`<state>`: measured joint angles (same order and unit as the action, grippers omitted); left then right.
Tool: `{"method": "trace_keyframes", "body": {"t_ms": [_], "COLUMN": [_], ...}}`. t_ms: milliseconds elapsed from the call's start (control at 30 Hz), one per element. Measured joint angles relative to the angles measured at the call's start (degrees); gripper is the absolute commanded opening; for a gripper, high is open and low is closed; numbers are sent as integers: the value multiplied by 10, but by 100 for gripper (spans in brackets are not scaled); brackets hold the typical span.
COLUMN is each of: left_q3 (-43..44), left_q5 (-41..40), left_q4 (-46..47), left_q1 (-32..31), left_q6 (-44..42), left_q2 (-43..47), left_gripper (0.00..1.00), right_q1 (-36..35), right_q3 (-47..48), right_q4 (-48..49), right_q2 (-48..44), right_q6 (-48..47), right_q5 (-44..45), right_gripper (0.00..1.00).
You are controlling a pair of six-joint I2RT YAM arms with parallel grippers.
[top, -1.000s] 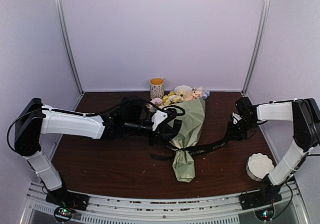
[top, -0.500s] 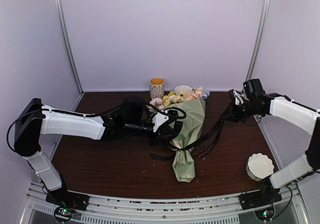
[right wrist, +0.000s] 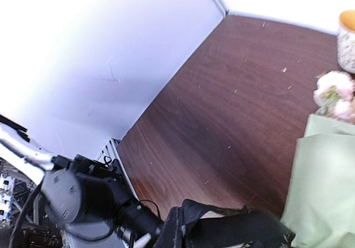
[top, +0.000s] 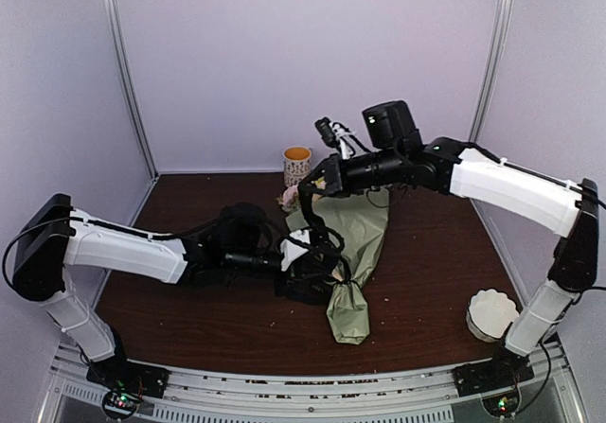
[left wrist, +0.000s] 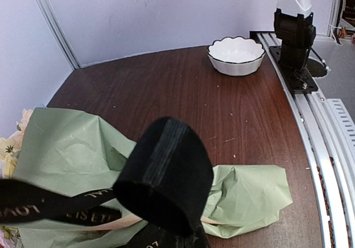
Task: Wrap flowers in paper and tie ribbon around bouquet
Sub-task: Cross the half-tied ribbon over the folded bouquet.
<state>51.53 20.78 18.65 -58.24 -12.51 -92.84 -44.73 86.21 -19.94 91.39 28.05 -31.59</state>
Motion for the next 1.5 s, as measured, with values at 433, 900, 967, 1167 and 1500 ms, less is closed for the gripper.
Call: {"method": "trace_keyframes", "body": {"t_ms": [433,900,967,1167,1500], "left_q3": [-44,-44,-44,-43,-43], "left_q5": [0,17,22,30,35], "left_q4": [64,107,110,113,113], "left_q1": [-4,7,9,9,9], "left_q6": [35,101,108,116,116], "left_q2": [15,4,2,1,1], "left_gripper": [0,0,0,0,0], "right_q1": [-51,-27,-28,-28,-28], "right_q3": [109,-214,-256,-290,-288], "right_q4": [-111,25,55,108,138], "right_q2": [114,-181,-195,-174,-120], "right_q6": [-28,-100,-102,-104,-118], "right_q5": [43,-27,-45,-60,-73], "right_gripper": [72,72,72,75,10]}}
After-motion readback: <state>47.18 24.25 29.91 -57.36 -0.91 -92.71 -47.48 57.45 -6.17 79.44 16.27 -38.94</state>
